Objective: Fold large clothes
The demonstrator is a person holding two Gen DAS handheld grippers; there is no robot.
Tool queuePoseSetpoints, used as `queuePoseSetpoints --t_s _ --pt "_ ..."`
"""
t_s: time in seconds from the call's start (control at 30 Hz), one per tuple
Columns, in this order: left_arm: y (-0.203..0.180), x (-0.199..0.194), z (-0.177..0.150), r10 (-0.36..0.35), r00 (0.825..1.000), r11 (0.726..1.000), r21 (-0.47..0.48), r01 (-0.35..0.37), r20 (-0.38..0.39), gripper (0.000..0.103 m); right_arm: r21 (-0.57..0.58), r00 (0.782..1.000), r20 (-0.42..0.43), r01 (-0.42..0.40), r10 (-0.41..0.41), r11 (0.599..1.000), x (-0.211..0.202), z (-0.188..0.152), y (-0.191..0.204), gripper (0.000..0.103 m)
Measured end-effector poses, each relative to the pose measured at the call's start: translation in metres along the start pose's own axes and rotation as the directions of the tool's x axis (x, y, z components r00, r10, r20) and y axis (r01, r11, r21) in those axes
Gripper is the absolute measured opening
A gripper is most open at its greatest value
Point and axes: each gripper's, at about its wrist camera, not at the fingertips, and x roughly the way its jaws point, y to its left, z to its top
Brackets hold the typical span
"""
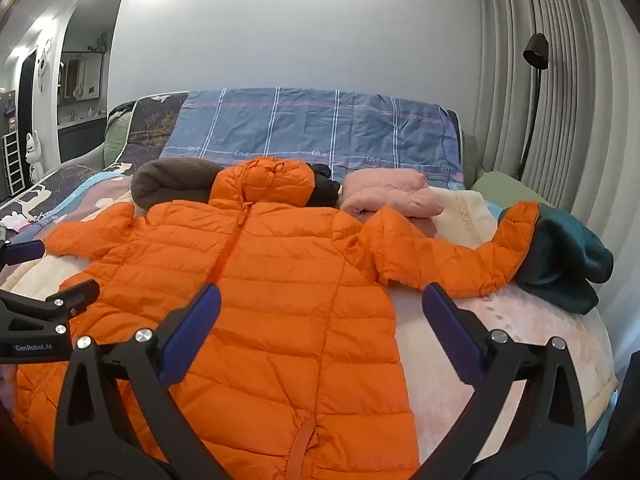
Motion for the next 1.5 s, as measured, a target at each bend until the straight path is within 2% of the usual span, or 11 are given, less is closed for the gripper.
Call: queuePoseSetpoints --t_s 0.13,0.23,0.57,0.87,1.1,1.3,1.5 --pt "-0.004 -0.004 -0.006 0.008 1.0 1.0 0.015 -0.009 0.015 0.102 0.001 1.0 0.004 0.004 -0.004 1.0 0.0 0.003 -0.002 0.101" --pt "-0.008 0.008 -0.005 0.013 1.0 1.0 0.023 -0.012 -0.026 0.102 -0.004 1.0 0.002 0.004 -0.004 1.0 0.002 -0.004 0.002 0.101" --pt "0.002 0.002 -0.005 0.014 1.0 1.0 -0.004 -0.014 0.011 0.102 -0.002 0.999 -0.034 0.008 -0.008 1.0 0.007 -0.005 -0.002 0.101" --pt "0.006 0.005 -0.009 0.016 1.0 1.0 -0.022 -0.016 0.004 0.102 0.006 0.999 -0.049 0.007 -0.006 1.0 0.009 -0.008 -0.003 0.101" --pt "0.009 0.002 -0.01 0.022 0.999 0.999 -0.049 -0.02 0.042 0.102 0.007 0.999 -0.051 0.005 -0.005 1.0 0.01 -0.009 -0.002 0.101" --pt "0.006 0.006 -0.01 -0.009 1.0 1.0 -0.018 0.009 0.002 0.102 0.012 0.998 -0.055 0.007 -0.006 1.0 0.01 -0.011 -0.002 0.101" --pt "0.005 0.008 -0.01 -0.011 1.0 1.0 -0.007 0.01 -0.023 0.102 0.018 0.998 -0.055 0.007 -0.006 1.0 0.01 -0.011 -0.003 0.101"
